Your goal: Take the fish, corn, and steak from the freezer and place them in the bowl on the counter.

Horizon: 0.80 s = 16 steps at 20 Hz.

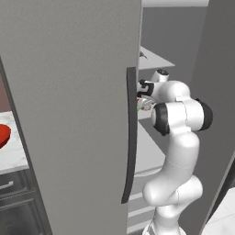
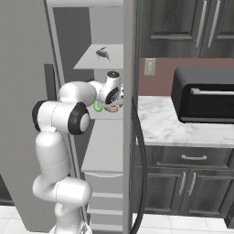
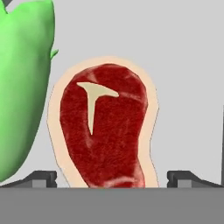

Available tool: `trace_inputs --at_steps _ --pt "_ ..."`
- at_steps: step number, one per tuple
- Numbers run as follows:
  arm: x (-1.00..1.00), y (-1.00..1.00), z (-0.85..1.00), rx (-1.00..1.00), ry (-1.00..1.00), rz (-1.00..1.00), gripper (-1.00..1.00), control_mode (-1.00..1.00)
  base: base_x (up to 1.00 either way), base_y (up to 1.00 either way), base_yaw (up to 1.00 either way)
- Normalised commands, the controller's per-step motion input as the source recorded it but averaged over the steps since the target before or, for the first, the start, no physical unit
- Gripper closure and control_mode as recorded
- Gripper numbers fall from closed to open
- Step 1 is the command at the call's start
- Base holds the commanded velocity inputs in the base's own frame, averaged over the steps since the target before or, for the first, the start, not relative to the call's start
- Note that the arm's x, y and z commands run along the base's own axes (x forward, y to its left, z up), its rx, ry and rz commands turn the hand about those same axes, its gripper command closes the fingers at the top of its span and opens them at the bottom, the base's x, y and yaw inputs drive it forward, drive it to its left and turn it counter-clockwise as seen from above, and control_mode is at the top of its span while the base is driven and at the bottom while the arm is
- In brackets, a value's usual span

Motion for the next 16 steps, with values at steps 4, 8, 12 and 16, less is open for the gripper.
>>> trace_inputs --at_steps 4,8,12,16 --pt "0.14 0.00 -0.20 0.00 0.07 0.05 -1.00 -1.00 0.00 0.00 0.00" --pt "0.08 0.00 -0.16 0.00 0.05 0.05 -1.00 -1.00 0.00 0.00 0.00" --pt "0.01 0.00 -0.06 0.00 0.00 0.05 -1.00 -1.00 0.00 0.00 0.00" --pt "0.00 0.00 -0.05 0.00 0.01 0.07 -1.00 -1.00 0.00 0.00 0.00"
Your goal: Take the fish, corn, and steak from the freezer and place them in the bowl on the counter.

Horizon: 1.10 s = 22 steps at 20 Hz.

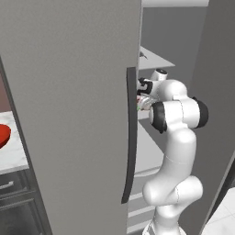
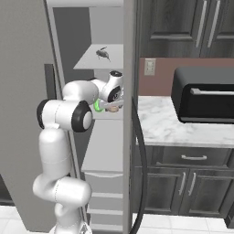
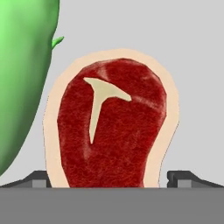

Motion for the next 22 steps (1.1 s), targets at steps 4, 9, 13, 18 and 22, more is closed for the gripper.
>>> trace_inputs --at_steps 4,9,13,18,22 --pt "0.00 0.03 -0.12 0.00 0.04 0.06 1.00 -1.00 0.00 0.00 0.00" --pt "0.00 0.00 -0.05 0.00 0.00 0.04 1.00 -1.00 0.00 0.00 0.00" --pt "-0.14 0.00 0.00 0.00 0.00 0.01 1.00 -1.00 0.00 0.00 0.00" --pt "-0.40 0.00 0.00 0.00 0.00 0.00 1.00 -1.00 0.00 0.00 0.00" --pt "-0.43 0.01 0.00 0.00 -0.01 0.00 1.00 -1.00 0.00 0.00 0.00"
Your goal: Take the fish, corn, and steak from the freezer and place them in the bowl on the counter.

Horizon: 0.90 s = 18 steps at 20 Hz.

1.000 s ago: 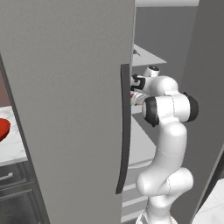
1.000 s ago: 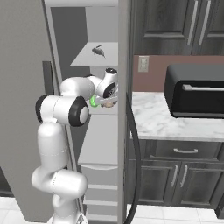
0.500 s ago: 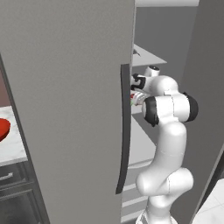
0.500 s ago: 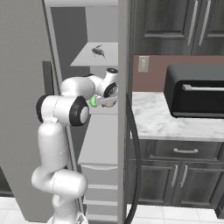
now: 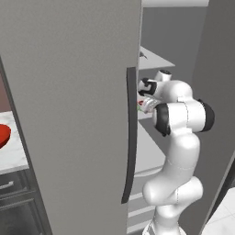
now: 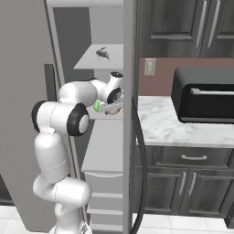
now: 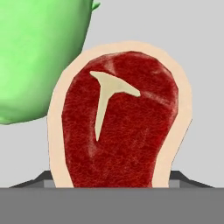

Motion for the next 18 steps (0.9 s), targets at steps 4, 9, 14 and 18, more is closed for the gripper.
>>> trace_inputs --at_steps 4,9,14,18 --pt "-0.49 0.03 0.00 0.00 -0.02 0.00 1.00 -1.00 0.00 0.00 0.00" --pt "-0.64 0.00 0.00 0.00 -0.03 0.00 1.00 -1.00 0.00 0.00 0.00" --pt "-0.76 0.00 0.12 0.00 -0.04 0.00 1.00 -1.00 0.00 0.00 0.00" --pt "-0.64 0.23 0.44 -0.05 0.00 -0.02 1.00 -1.00 0.00 0.00 0.00"
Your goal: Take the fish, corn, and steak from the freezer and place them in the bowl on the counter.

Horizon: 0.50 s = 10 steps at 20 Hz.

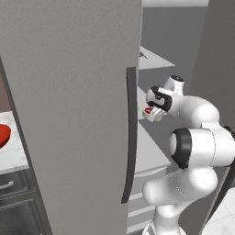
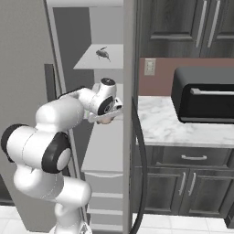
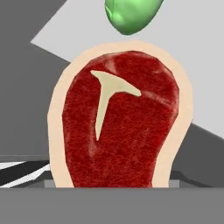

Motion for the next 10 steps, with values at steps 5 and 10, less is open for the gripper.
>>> trace_inputs --at_steps 5,10 --pt "-0.58 0.12 0.67 -0.05 0.00 -0.03 1.00 -1.00 0.00 0.00 0.00" --pt "-0.86 0.00 0.61 0.00 0.02 -0.10 1.00 -1.00 0.00 0.00 0.00"
